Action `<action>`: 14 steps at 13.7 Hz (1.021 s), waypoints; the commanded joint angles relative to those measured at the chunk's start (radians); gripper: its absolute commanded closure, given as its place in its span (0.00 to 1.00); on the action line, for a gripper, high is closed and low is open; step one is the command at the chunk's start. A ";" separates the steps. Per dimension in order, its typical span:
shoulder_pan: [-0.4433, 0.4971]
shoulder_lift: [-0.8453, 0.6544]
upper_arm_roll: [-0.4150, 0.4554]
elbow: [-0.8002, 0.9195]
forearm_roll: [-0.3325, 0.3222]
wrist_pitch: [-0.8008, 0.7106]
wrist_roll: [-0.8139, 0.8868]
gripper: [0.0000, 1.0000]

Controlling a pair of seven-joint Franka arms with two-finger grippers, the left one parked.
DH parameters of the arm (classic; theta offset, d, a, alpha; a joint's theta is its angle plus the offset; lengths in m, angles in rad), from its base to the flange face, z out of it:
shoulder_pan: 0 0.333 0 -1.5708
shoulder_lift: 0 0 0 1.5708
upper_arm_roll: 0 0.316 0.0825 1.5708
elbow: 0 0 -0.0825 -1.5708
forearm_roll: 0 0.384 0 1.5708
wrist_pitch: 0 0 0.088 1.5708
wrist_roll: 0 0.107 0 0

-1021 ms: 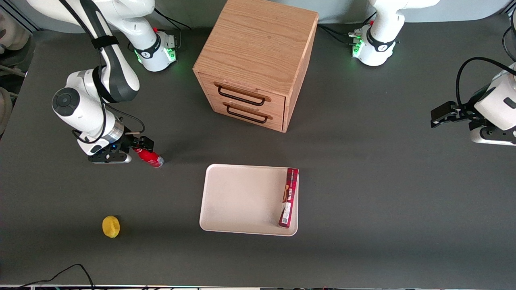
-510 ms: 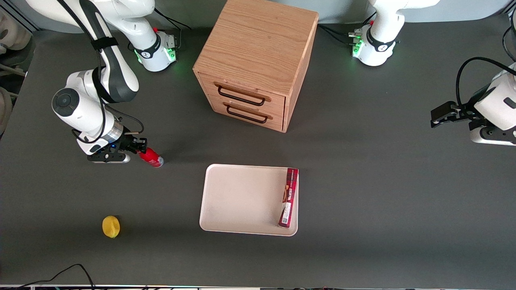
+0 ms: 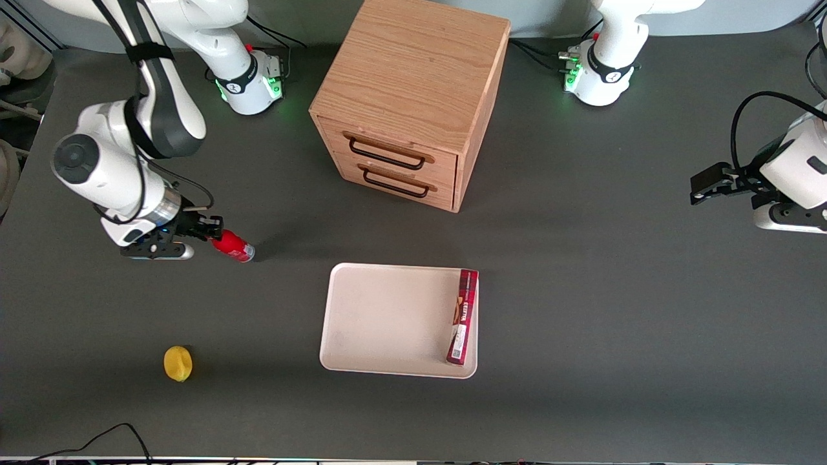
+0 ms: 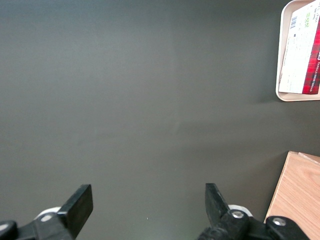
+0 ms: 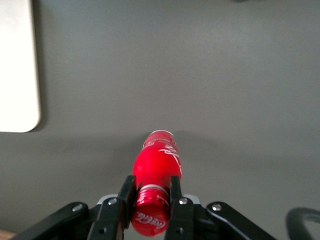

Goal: Place coke bottle on tray
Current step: 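Lift the bottle and carry it with the right gripper to the white tray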

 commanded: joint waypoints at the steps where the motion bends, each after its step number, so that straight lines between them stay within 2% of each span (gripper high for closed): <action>1: -0.015 0.010 0.008 0.249 -0.002 -0.243 -0.006 1.00; 4: -0.015 0.059 0.005 0.485 0.001 -0.458 -0.003 1.00; 6: -0.010 0.157 0.003 0.674 -0.002 -0.573 0.009 1.00; 9: 0.019 0.293 0.008 0.838 -0.005 -0.597 0.131 1.00; 14: 0.197 0.476 -0.006 1.027 -0.006 -0.569 0.374 1.00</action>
